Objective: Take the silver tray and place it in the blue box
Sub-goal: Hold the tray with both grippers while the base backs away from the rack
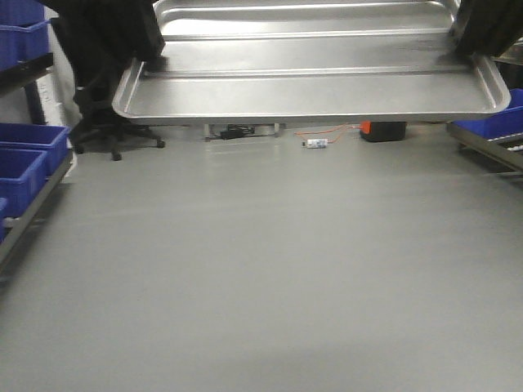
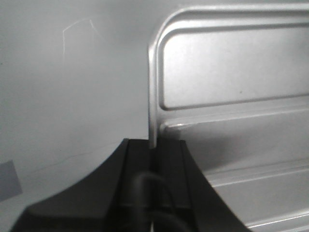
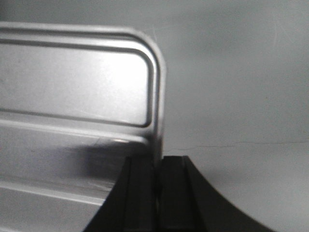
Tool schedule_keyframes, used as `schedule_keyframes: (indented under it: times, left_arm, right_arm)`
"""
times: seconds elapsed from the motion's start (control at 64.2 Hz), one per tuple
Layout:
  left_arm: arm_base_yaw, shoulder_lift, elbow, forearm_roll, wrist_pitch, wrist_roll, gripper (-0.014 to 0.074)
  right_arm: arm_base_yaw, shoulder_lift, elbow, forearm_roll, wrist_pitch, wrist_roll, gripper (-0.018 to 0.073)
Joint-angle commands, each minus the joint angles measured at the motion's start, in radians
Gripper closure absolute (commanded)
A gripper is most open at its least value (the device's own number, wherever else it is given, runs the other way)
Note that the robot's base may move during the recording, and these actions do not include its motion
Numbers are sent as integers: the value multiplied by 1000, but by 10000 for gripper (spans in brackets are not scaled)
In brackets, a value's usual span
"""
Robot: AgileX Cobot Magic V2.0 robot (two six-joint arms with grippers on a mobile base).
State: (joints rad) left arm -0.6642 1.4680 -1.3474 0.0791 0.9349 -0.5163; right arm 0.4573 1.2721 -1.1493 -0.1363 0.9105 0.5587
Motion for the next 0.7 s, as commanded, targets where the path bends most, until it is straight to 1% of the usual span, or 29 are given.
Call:
schedule_keyframes:
  times: [0.0,0.685]
  left_arm:
    - [3,-40,-30,73,21,7,693]
    - [3,-40,-30,69,21,7,693]
  right_arm:
    - [-9,-35,-26,-82,-10,-8,503]
    - [-9,-35,-26,-82,-5,-8,503]
